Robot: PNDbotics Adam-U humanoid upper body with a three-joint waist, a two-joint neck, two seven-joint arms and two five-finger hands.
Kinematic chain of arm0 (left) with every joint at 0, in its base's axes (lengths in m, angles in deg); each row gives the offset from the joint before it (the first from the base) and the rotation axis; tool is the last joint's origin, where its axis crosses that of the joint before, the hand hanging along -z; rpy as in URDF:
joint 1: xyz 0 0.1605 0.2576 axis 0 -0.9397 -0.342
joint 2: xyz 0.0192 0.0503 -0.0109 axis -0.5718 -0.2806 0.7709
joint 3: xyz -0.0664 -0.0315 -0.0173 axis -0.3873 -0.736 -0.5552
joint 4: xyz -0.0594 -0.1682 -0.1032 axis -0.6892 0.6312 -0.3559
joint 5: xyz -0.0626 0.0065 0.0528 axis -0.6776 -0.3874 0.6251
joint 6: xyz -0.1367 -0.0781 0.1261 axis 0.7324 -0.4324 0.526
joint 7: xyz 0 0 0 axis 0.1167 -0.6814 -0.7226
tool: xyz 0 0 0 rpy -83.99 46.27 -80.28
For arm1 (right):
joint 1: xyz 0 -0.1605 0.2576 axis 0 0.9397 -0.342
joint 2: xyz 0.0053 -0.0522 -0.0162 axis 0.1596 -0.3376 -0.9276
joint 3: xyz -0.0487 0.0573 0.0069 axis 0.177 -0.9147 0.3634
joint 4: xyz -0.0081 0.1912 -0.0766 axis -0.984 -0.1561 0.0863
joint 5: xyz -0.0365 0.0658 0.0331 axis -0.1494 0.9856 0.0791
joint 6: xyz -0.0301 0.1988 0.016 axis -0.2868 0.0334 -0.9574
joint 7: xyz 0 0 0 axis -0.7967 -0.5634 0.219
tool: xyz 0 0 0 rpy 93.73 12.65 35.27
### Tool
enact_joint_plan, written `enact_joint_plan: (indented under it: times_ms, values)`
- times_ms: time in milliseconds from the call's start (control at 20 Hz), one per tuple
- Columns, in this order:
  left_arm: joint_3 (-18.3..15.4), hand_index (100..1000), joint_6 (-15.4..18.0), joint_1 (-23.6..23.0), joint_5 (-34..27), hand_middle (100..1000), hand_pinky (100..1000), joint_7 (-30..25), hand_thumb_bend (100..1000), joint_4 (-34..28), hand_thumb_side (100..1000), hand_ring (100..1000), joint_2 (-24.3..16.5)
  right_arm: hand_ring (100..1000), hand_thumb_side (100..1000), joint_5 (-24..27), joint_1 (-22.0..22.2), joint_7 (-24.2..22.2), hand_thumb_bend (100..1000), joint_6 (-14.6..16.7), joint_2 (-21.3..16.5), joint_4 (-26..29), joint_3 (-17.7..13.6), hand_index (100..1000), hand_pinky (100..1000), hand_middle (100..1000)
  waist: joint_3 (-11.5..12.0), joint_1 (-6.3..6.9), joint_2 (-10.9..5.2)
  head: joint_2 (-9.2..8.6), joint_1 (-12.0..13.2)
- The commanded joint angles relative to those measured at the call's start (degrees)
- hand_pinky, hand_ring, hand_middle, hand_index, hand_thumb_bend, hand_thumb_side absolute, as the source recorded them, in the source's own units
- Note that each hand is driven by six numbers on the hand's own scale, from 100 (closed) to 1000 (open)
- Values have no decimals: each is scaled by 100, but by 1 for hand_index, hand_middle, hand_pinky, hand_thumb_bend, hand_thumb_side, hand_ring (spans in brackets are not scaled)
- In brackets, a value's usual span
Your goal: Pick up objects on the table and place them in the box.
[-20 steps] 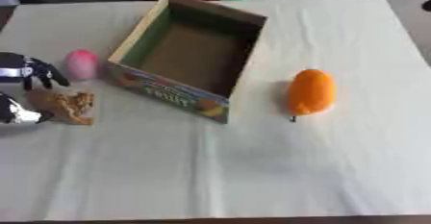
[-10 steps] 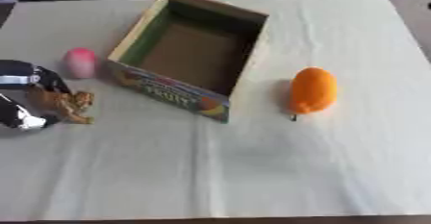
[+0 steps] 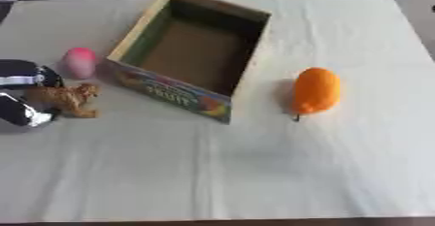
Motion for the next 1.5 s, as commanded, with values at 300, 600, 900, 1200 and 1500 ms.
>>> enact_joint_plan:
  times_ms: [300, 600, 900, 1200, 1500]
  values:
    - [19, 624, -278, 60, -138, 545, 472, 130, 100, -143, 246, 585, -145, 1000, 832, 14, -5, -48, 100, -86, -48, 82, -120, 836, 750, 663, 27, -2, -90, -29, 12]
    - [-8, 540, -505, 48, -266, 484, 422, 141, 100, -265, 276, 538, -170, 1000, 837, 22, -2, -68, 100, -128, -26, 82, -125, 835, 750, 660, 52, -1, -101, -29, 4]
    - [-28, 437, -615, 50, -393, 408, 365, 377, 100, -406, 294, 471, -196, 1000, 838, 27, 1, -86, 100, -151, -20, 82, -128, 833, 749, 654, 61, -6, -111, -38, -1]
    - [-35, 339, -779, 52, -455, 324, 333, 647, 100, -627, 318, 418, -249, 1000, 833, 46, 6, -59, 100, -151, -36, 82, -145, 832, 749, 651, 76, -9, -132, -28, -4]
    - [-197, 321, -823, 71, -392, 288, 323, 787, 100, -1179, 329, 399, -343, 1000, 829, 72, 1, 3, 100, -146, -61, 82, -167, 831, 749, 651, 85, -10, -150, -28, -33]
